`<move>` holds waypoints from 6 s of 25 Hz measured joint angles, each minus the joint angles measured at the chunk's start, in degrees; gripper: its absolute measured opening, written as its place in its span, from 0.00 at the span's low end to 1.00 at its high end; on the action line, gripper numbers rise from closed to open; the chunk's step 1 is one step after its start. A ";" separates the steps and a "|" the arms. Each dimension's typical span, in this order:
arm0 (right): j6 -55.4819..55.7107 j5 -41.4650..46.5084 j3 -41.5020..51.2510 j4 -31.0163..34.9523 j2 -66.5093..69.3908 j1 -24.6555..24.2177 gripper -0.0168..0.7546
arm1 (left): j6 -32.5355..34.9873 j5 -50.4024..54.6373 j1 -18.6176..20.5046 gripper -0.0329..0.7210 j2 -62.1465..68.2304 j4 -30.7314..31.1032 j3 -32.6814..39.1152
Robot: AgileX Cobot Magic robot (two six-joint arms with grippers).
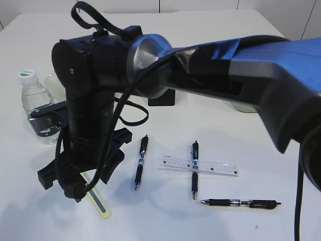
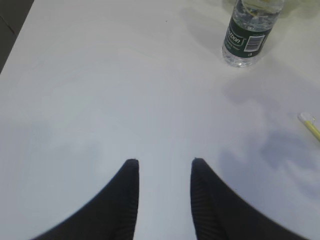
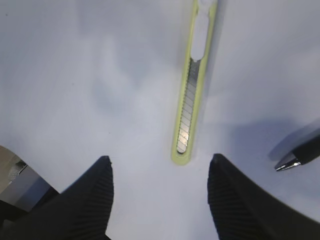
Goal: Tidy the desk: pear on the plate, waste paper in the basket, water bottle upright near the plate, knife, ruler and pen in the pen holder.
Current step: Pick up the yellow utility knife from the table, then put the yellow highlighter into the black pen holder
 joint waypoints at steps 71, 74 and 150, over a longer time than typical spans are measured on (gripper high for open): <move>-3.26 -6.36 -8.22 -4.60 11.32 0.09 0.64 | 0.00 4.30 0.00 0.36 0.00 0.18 0.00; -3.26 -6.36 -8.22 -4.60 11.45 0.09 0.64 | 0.00 4.30 0.00 0.36 0.00 0.18 0.00; -2.94 0.55 -25.38 -9.30 1.83 -1.44 0.22 | 0.00 4.53 0.00 0.36 0.00 1.70 0.00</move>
